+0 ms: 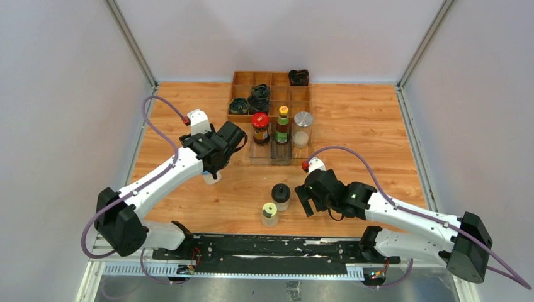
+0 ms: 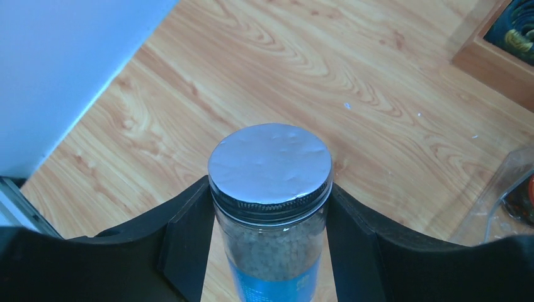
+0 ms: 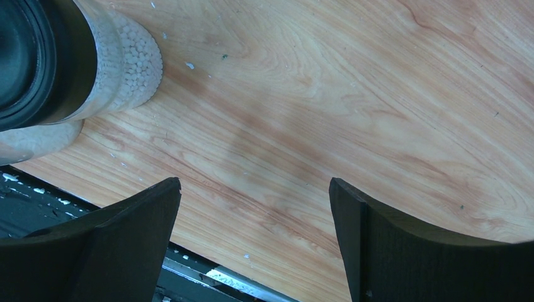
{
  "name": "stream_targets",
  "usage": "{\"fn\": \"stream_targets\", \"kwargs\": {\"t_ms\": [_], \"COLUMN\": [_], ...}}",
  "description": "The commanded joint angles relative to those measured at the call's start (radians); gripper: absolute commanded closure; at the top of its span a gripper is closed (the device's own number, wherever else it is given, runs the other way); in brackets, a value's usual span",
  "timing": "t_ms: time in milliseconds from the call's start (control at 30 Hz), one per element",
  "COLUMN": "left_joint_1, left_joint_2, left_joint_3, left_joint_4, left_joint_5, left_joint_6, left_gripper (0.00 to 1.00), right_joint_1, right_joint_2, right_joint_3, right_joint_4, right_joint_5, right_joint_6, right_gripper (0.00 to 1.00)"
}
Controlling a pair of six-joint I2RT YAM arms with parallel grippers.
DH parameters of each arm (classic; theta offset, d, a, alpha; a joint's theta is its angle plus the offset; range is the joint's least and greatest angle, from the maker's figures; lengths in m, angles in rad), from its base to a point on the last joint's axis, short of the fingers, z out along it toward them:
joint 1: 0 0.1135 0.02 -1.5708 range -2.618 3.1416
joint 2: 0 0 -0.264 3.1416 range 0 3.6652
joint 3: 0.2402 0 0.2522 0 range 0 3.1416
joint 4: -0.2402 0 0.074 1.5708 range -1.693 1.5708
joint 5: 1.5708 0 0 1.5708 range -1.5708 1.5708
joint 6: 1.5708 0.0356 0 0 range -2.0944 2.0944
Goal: Organize the condiment bottles
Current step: Pick up the bottle from the center of the board, then place the bottle at the center of the board.
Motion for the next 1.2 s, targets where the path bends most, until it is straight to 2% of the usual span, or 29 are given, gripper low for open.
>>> {"fn": "stream_targets", "kwargs": {"t_ms": [0,200,333,600,767,1167], "left_joint_1": [-0.053,-0.142,-0.180,-0.259,-0.365,-0.514], "left_joint_2": [-0.004,0.030,0.042,0.046,0.059,0.178], "left_joint_3": [-0.010,-0.061,-0.102,-0.192,-0.232,-0.310], "left_joint_4": [0.006,0.005,0.003,0.000,0.000,-0.004], "left_joint_5": [-0.238,-0.397,-0.432,-0.507,-0.590,-0.669], "left_joint_6": [-0.035,-0.142,-0.217,-0.374,-0.437,-0.607], "left_gripper": [0.93,0.95,1.00,1.00,1.00,0.99], "right_joint_1": [0.014,0.014,0.014,0.015,0.015,0.020], "right_joint_2": [-0.004,-0.011,-0.021,-0.043,-0.071,-0.118], "right_joint_3": [0.012,0.024,0.023,0.008,-0.004,-0.014], "right_joint_4": [-0.014,-0.030,-0.039,-0.045,-0.043,-0.046], "right_joint_5": [0.011,0.011,0.012,0.006,0.003,-0.011], "right_joint_6": [0.013,0.014,0.015,0.031,0.042,0.055], "right_gripper": [0.07,0.07,0.07,0.07,0.07,0.07]}}
